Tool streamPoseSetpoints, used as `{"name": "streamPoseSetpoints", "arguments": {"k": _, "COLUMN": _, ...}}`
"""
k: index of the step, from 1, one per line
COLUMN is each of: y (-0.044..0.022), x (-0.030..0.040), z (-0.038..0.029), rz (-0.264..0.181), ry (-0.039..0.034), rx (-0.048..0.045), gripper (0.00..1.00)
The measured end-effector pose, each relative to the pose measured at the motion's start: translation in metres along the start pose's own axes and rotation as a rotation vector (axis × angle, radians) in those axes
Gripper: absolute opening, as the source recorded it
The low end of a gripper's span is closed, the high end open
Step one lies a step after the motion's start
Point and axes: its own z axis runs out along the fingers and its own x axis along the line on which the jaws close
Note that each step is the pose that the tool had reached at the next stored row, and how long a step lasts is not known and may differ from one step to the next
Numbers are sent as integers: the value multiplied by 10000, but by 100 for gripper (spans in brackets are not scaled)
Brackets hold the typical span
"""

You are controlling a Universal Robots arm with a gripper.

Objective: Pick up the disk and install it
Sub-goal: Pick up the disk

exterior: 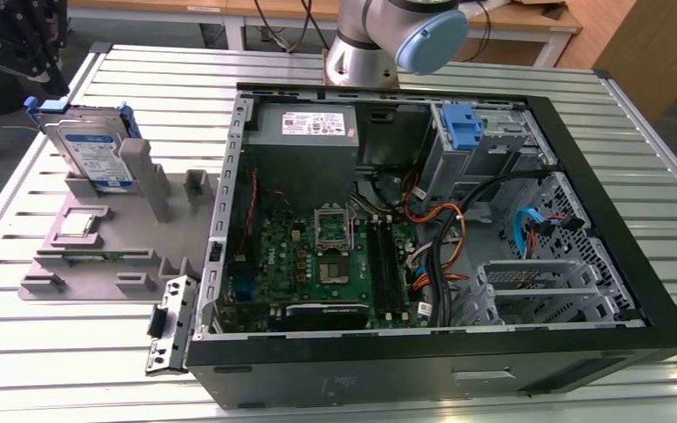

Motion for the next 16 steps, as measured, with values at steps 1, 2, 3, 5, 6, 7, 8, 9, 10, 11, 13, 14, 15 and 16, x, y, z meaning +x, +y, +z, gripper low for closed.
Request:
{"name": "streamPoseSetpoints", "arguments": {"k": 1, "y": 0, "x": 0, "z": 0, "rz": 0, "ry": 0, "rx": 0, "gripper": 10}}
{"name": "streamPoseSetpoints", "arguments": {"k": 2, "y": 0, "x": 0, "z": 0, "rz": 0, "ry": 0, "rx": 0, "gripper": 10}}
{"name": "streamPoseSetpoints", "arguments": {"k": 3, "y": 0, "x": 0, "z": 0, "rz": -1, "ry": 0, "rx": 0, "gripper": 10}}
{"name": "streamPoseSetpoints", "arguments": {"k": 5, "y": -1, "x": 0, "z": 2, "rz": -2, "ry": 5, "rx": 1, "gripper": 10}}
{"name": "streamPoseSetpoints", "arguments": {"k": 6, "y": -1, "x": 0, "z": 3, "rz": -7, "ry": 8, "rx": 1, "gripper": 10}}
{"name": "streamPoseSetpoints", "arguments": {"k": 7, "y": -1, "x": 0, "z": 4, "rz": -20, "ry": 10, "rx": 0, "gripper": 10}}
{"name": "streamPoseSetpoints", "arguments": {"k": 8, "y": -1, "x": 0, "z": 6, "rz": -39, "ry": 11, "rx": 2, "gripper": 10}}
{"name": "streamPoseSetpoints", "arguments": {"k": 9, "y": -1, "x": 0, "z": 9, "rz": -67, "ry": 11, "rx": 4, "gripper": 10}}
{"name": "streamPoseSetpoints", "arguments": {"k": 10, "y": -1, "x": 0, "z": 12, "rz": -115, "ry": 12, "rx": 8, "gripper": 10}}
{"name": "streamPoseSetpoints", "arguments": {"k": 11, "y": -1, "x": 0, "z": 17, "rz": -182, "ry": 14, "rx": 13, "gripper": 10}}
{"name": "streamPoseSetpoints", "arguments": {"k": 13, "y": -1, "x": 1, "z": 25, "rz": -347, "ry": 20, "rx": 21, "gripper": 10}}
{"name": "streamPoseSetpoints", "arguments": {"k": 14, "y": -2, "x": 1, "z": 29, "rz": -420, "ry": 22, "rx": 24, "gripper": 10}}
{"name": "streamPoseSetpoints", "arguments": {"k": 15, "y": -2, "x": 1, "z": 32, "rz": -482, "ry": 25, "rx": 24, "gripper": 10}}
{"name": "streamPoseSetpoints", "arguments": {"k": 16, "y": -3, "x": 1, "z": 35, "rz": -537, "ry": 28, "rx": 23, "gripper": 10}}
